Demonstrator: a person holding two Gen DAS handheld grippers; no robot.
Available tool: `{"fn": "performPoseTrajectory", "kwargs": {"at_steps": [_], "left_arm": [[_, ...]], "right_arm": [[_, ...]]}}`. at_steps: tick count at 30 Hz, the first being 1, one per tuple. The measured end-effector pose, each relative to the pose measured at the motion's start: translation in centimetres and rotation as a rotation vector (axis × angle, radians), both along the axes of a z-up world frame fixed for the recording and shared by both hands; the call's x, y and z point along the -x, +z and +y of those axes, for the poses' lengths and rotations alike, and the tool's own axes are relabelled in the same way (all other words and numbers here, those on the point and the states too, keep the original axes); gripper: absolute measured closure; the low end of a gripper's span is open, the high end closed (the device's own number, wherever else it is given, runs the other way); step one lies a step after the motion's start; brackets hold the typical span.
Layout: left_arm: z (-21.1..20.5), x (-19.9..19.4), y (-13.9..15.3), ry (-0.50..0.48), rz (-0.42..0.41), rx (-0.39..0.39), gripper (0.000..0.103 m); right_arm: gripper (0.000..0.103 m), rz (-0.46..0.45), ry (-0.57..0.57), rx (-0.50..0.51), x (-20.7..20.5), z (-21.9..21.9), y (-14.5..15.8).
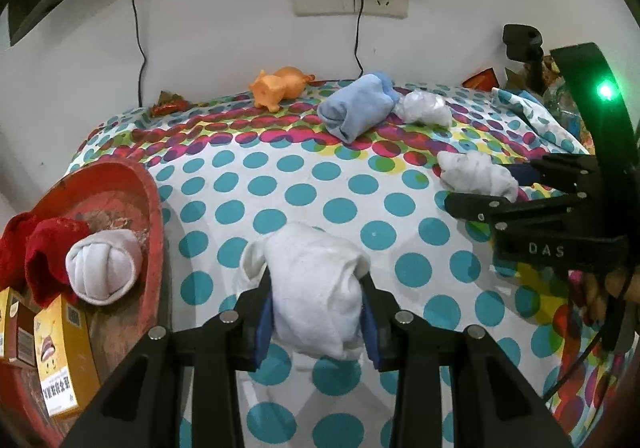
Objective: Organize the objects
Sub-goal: 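Carry the white sock onto the red tray and open the left tool while the right tool holds its sock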
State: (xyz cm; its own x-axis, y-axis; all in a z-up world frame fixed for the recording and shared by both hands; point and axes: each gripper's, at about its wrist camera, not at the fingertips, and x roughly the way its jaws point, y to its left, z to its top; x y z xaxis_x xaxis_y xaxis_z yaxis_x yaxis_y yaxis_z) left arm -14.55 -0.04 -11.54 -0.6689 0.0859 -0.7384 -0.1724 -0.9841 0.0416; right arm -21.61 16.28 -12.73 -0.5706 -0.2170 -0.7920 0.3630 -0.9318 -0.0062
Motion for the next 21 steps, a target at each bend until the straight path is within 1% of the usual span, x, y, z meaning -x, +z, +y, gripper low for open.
{"fn": "performPoseTrajectory", "kwargs": {"at_steps": [1,2,3,5,8,13,15,19,21], "left_arm": [[-0.2,-0.3,0.1,0.020,-0.002,-0.004,0.066],[-0.4,-0.8,0.3,0.028,-0.007,-0.026,0.066],[-0.6,-1.3,0.4,0.014,-0.006,-0.047,0.066],[-0.6,-2.4,0.9,0.011,0.021,-0.026,0.066],[-0.5,-3.9,1.7,-0.022,0.060,-0.011,0.066],[-0.8,-5.3,1.9,-0.022,0.045,-0.021,0.066],[-1.0,-6.3,2.2,-0.018,0.061,-0.003,0.066],[-1.7,-8.0,3.1,-0.019,0.094,0.012,0.066],[-2.2,-8.7,3.6,-0.003,0.103,0.013,0.066]], "right_arm": [[0.047,0.000,0.000,0.001,0.0,0.0,0.0],[0.047,0.000,-0.001,-0.001,0.0,0.0,0.0],[0.047,0.000,-0.001,-0.001,0.0,0.0,0.0],[0.047,0.000,-0.001,0.001,0.1,0.1,0.0],[0.047,0.000,-0.001,0.000,0.0,0.0,0.0],[0.043,-0.002,-0.011,-0.002,0.2,0.2,-0.1],[0.043,-0.001,-0.013,-0.005,0.1,0.1,0.0],[0.042,-0.003,-0.016,-0.003,0.2,0.1,0.0],[0.042,-0.003,-0.015,-0.002,0.2,0.3,0.0]]}}
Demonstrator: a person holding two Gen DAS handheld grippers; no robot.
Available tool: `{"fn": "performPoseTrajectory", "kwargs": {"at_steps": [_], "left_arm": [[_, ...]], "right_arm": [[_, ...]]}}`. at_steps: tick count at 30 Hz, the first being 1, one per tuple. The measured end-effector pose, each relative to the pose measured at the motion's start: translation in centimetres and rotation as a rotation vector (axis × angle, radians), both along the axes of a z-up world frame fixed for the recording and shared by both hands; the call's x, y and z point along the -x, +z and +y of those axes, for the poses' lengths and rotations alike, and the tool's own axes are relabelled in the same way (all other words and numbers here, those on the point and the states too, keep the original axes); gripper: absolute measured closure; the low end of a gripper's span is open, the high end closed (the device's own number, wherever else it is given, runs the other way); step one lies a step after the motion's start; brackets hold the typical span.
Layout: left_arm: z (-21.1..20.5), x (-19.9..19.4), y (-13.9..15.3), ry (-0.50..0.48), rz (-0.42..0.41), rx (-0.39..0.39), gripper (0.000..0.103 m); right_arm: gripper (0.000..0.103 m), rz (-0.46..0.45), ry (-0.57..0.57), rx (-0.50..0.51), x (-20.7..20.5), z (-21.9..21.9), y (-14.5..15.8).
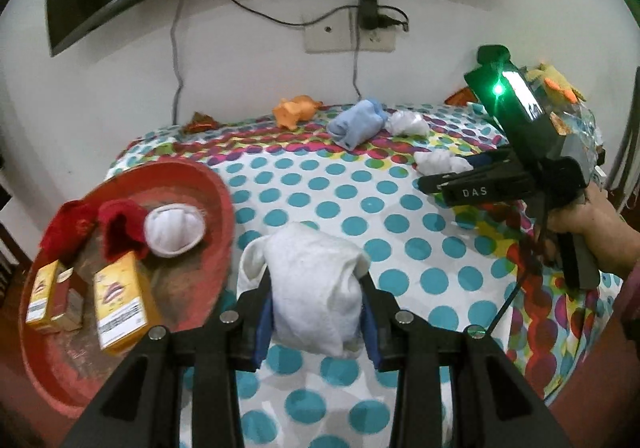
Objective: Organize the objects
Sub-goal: 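Carry the white sock onto the red tray and open the left tool while the right tool holds its sock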
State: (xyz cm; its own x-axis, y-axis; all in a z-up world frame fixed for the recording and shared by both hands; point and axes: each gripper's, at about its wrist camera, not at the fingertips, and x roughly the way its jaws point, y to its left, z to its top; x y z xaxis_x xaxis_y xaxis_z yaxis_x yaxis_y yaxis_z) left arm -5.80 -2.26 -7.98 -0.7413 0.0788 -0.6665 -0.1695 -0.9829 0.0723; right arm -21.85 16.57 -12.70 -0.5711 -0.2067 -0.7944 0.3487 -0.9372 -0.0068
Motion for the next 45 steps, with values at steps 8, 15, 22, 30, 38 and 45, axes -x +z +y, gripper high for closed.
{"fn": "performPoseTrajectory", "kwargs": {"at_steps": [8,15,22,30,38,45], "left_arm": [[-2.3,-1.8,1.0,0.045,-0.009,-0.015,0.066],[-6.1,-2.1,2.3,0.128,-0.008,-0.029,0.066],[-10.5,-0.9,3.8,0.210,0.005,0.003,0.066],[-17.0,2.2,3.7,0.329,-0.048,-0.010,0.066],[-20.6,5.7,3.0,0.368,-0.090,0.003,0.066],[-21.1,7.8,2.0,0.360,-0.107,0.062,0.065]], "right_arm": [[0.042,0.000,-0.001,-0.001,0.0,0.0,0.0],[0.041,0.000,-0.001,-0.001,0.0,-0.1,0.0],[0.040,0.000,-0.002,-0.001,0.0,-0.1,0.0],[0.040,-0.001,-0.004,-0.002,0.0,-0.1,0.0],[0.037,-0.002,-0.009,-0.002,0.1,0.1,0.0],[0.035,-0.002,-0.008,-0.003,0.2,0.1,0.0]]}}
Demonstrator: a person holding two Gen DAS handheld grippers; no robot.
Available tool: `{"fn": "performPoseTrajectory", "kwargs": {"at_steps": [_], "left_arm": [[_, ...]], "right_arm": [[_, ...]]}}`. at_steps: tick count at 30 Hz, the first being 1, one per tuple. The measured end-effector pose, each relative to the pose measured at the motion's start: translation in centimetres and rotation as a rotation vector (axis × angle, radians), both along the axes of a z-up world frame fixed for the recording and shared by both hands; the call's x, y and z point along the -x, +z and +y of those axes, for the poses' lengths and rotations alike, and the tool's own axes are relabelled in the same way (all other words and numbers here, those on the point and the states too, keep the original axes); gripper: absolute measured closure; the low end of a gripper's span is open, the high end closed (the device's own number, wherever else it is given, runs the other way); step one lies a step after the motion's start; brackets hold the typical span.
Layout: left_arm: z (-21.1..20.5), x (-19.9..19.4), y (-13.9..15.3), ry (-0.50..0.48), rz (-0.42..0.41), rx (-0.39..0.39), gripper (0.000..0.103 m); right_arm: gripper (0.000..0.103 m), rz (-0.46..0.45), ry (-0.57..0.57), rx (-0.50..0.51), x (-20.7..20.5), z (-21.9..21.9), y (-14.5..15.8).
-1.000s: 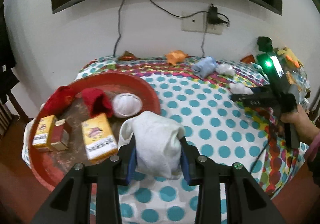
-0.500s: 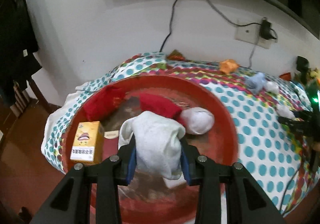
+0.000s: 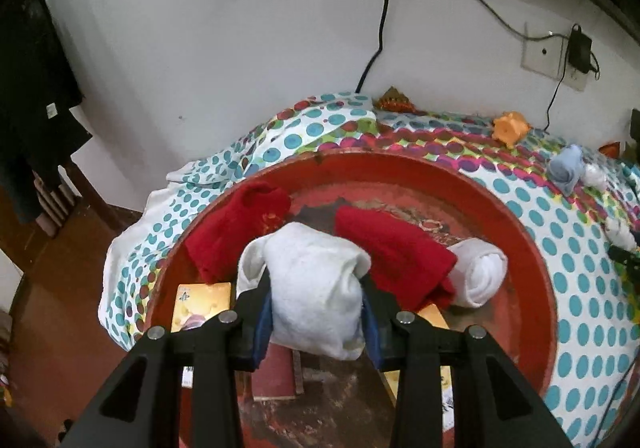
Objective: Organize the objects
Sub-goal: 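Carry the white sock onto the red tray and open the left tool while the right tool holds its sock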
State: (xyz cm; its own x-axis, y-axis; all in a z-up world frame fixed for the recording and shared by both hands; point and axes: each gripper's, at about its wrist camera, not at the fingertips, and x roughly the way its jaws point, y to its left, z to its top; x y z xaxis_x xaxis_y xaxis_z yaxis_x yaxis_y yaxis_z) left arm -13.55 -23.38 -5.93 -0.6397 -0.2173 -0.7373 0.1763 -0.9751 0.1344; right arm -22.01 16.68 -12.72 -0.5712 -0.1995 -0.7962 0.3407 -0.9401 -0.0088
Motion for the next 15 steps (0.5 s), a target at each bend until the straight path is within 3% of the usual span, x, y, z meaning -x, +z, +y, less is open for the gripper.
{"fn": "performPoseTrajectory", "kwargs": {"at_steps": [15], "left_arm": [[-1.7,3.1,-1.4,0.040,-0.054,-0.009,0.062]], "right_arm": [[0.033,0.000,0.000,-0.001,0.0,0.0,0.0]]}}
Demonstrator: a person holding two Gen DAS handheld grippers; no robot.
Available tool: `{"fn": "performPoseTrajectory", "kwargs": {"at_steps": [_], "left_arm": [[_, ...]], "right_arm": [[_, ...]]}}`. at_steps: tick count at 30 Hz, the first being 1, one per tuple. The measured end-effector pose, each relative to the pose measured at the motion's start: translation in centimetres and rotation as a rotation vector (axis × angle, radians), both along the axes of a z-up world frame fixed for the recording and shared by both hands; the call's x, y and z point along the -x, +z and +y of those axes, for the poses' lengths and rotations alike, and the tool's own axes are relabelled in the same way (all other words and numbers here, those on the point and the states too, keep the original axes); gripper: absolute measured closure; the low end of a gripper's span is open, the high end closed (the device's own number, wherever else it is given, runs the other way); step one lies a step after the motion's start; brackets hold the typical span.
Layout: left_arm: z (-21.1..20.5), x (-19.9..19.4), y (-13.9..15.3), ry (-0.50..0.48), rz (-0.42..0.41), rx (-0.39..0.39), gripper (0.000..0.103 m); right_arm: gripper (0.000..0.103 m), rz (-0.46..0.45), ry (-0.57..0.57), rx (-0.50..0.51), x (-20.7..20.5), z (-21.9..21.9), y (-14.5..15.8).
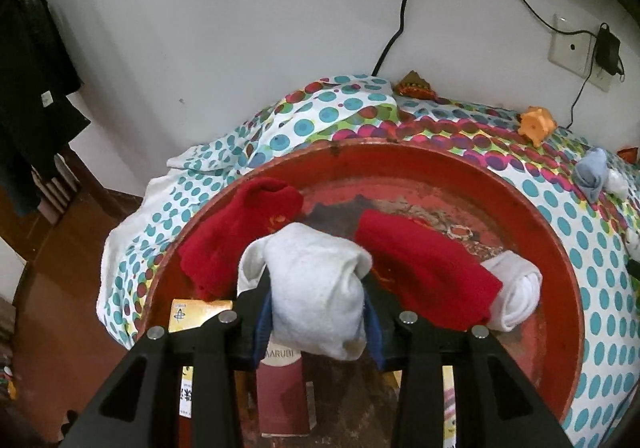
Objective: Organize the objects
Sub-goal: 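Carry the white sock onto the red tray and open the left tool while the right tool holds its sock, then lift the left tool away from the red tray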
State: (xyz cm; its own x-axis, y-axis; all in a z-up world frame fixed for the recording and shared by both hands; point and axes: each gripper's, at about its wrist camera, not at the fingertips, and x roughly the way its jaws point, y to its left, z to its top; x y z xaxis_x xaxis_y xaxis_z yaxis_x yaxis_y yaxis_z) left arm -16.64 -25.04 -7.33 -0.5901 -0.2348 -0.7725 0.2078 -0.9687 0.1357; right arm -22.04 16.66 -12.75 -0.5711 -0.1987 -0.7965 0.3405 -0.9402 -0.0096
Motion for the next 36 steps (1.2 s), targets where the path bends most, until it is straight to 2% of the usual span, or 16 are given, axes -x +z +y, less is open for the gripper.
{"fn": "performPoseTrajectory", "kwargs": {"at_steps": [6,10,18,24,27,32,34,36], "left_arm": [[0.4,0.5,-0.7,0.009,-0.025,0.016,0.058],[0.3,0.2,-1.0,0.028,-0.034,0.019,0.049],[1.1,-2.4,0.2,-0.024,0.018,0.015,0.047],[3.5,-8.2,1.2,-0.039,0.106,-0.007,0.047],[5.1,-11.9,1.5,-0.068,0.158,0.035,0.047],[6.5,-16.9,1.1,-0.120,0.168,0.034,0.047],[6.9,-18.4,0.8,-0.111,0.180,0.065,0.047],[7.1,-19.1,0.6,-0.126,0.186,0.063,0.047]], "right_arm": [[0.032,-0.002,-0.005,0.001,0.1,0.3,-0.1],[0.031,-0.002,-0.008,0.000,0.2,0.3,-0.1],[0.029,-0.003,-0.010,-0.001,0.2,0.4,-0.1],[0.028,-0.004,-0.014,-0.004,0.4,0.5,-0.1],[0.027,-0.004,-0.015,-0.004,0.4,0.7,-0.1],[0.027,-0.005,-0.017,-0.004,0.4,0.6,-0.1],[0.027,-0.005,-0.027,-0.003,0.3,0.5,-0.1],[0.027,-0.006,-0.053,-0.003,0.2,0.5,-0.1]]}}
